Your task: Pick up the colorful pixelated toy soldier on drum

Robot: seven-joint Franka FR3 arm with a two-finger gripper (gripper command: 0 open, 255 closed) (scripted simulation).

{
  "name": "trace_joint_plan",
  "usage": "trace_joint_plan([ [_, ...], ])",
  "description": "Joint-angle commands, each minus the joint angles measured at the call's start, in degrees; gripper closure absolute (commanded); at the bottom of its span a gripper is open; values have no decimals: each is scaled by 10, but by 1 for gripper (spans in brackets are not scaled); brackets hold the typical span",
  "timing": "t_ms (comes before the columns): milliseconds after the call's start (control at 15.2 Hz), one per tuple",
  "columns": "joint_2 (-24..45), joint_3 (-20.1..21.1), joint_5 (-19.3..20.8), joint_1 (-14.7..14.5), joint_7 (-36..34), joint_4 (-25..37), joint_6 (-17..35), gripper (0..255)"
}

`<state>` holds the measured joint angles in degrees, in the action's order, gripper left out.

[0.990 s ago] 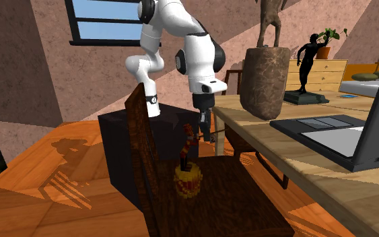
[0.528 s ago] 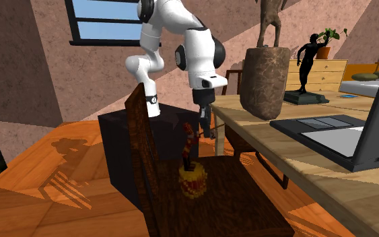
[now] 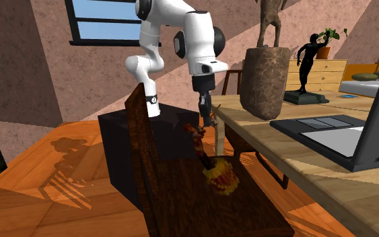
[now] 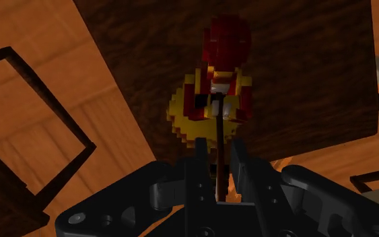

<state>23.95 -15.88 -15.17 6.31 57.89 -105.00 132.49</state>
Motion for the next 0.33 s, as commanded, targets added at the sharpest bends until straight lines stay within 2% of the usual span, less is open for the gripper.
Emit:
trace_joint_plan([
  [0,-7,-2,4,-1,-5,7,-13,255],
  [264,-15,-4,9,-3,-8,12,-26,255],
])
